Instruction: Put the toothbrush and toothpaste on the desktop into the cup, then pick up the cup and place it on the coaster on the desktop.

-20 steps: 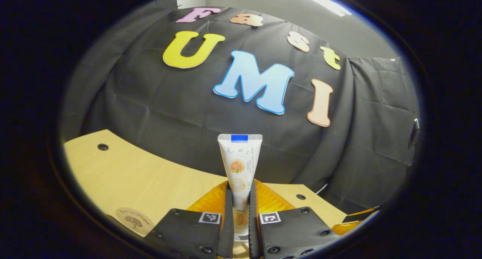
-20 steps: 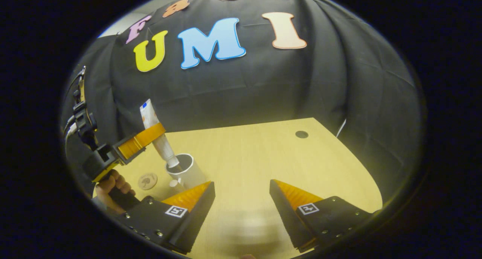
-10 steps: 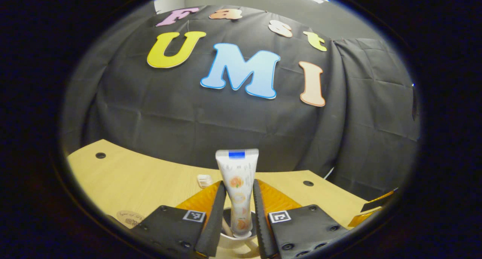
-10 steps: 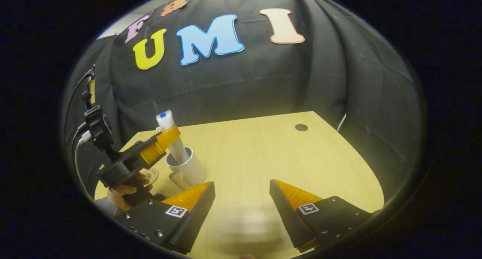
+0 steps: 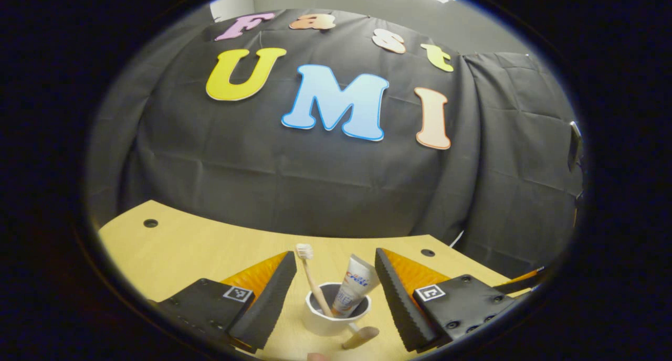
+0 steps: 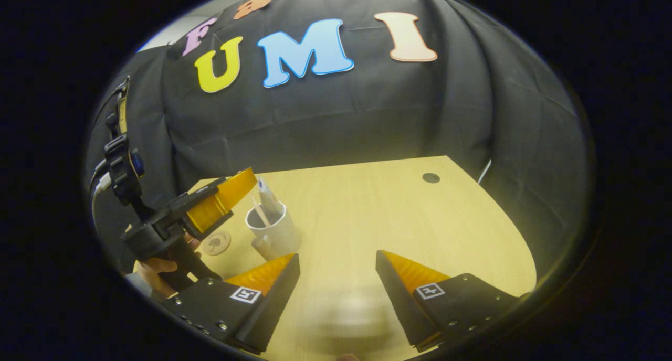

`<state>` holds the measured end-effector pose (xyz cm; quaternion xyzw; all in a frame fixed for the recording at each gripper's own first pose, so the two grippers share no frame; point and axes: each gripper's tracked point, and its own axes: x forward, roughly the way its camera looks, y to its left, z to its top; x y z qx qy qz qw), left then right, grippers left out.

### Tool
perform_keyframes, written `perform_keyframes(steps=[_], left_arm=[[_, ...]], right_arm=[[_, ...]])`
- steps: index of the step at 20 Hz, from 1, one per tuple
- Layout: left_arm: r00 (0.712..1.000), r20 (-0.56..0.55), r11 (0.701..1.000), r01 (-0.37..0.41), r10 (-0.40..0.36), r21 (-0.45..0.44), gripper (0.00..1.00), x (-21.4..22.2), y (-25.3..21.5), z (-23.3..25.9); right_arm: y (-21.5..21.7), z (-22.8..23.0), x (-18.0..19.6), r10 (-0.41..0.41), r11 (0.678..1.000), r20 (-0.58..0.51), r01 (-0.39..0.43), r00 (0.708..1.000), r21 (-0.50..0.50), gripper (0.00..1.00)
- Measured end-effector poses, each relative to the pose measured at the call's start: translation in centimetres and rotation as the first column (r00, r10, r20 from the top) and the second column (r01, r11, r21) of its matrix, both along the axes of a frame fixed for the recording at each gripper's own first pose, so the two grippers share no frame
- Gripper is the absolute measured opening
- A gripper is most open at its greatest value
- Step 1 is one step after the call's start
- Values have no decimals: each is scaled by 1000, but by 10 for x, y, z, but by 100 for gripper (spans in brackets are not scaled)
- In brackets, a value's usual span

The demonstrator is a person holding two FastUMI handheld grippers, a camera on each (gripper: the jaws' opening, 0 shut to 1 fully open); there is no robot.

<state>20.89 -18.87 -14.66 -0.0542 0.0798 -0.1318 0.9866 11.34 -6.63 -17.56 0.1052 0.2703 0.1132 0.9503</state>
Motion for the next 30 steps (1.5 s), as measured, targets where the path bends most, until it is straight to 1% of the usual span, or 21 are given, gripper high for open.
perform_keyframes(steps=[1, 4, 6, 7, 8, 9, 10, 11, 12, 14, 15, 16, 17, 18, 19, 22, 27, 29, 30], left_arm=[[1000, -7, 1000, -18, 18, 6, 96, -5, 10, 4], [998, -34, 999, -52, 52, 16, 96, -21, 34, 17], [997, -35, 997, -66, 67, 39, 96, -30, 45, 27], [997, -33, 997, -70, 72, 45, 94, -34, 51, 33], [997, -34, 996, -69, 71, 49, 96, -38, 55, 39], [997, -41, 996, -69, 71, 53, 96, -41, 58, 42], [996, -48, 996, -72, 74, 51, 99, -42, 62, 45], [996, -53, 996, -75, 77, 40, 96, -44, 65, 47], [995, -62, 997, -72, 74, 29, 96, -46, 68, 47], [993, -78, 996, -80, 83, 37, 96, -49, 78, 42], [993, -85, 996, -82, 85, 37, 94, -49, 84, 41], [991, -95, 996, -87, 90, 37, 99, -50, 90, 40], [990, -104, 995, -92, 95, 39, 96, -49, 95, 38], [988, -117, 995, -95, 99, 40, 99, -51, 101, 36], [987, -125, 995, -96, 101, 41, 96, -52, 104, 35], [986, -134, 995, -97, 101, 39, 96, -52, 117, 34], [982, -165, 996, -82, 87, 36, 96, -53, 133, 24], [980, -175, 996, -88, 91, 28, 96, -52, 140, 21], [979, -179, 995, -94, 97, 27, 99, -53, 145, 20]], right_arm=[[6, 1, 2, 17, 1000, -9, -17, 1000, 3, 90], [22, 3, 14, 57, 998, -4, -57, 998, -31, 91], [39, 5, 21, 89, 996, -18, -89, 996, -27, 90], [48, 5, 23, 106, 994, -34, -107, 994, -26, 88], [57, 3, 25, 121, 992, -50, -122, 991, -30, 90], [65, 2, 27, 134, 990, -67, -137, 989, -35, 91], [73, -2, 29, 147, 988, -86, -151, 985, -38, 90], [81, -6, 30, 164, 985, -111, -169, 980, -37, 90], [89, -10, 32, 181, 982, -136, -187, 974, -31, 90], [100, -17, 35, 200, 977, -177, -210, 964, -36, 91], [104, -20, 38, 205, 975, -198, -217, 959, -44, 91], [108, -24, 40, 208, 973, -222, -224, 953, -51, 91], [111, -27, 43, 210, 972, -242, -229, 947, -54, 91], [116, -32, 48, 207, 972, -262, -229, 943, -56, 91], [119, -36, 51, 202, 972, -288, -228, 936, -58, 91], [130, -47, 57, 193, 972, -346, -228, 918, -63, 91], [138, -71, 59, 177, 960, -459, -255, 871, -114, 91], [139, -78, 64, 165, 956, -490, -262, 856, -136, 91], [139, -80, 67, 158, 953, -504, -265, 849, -147, 91]])
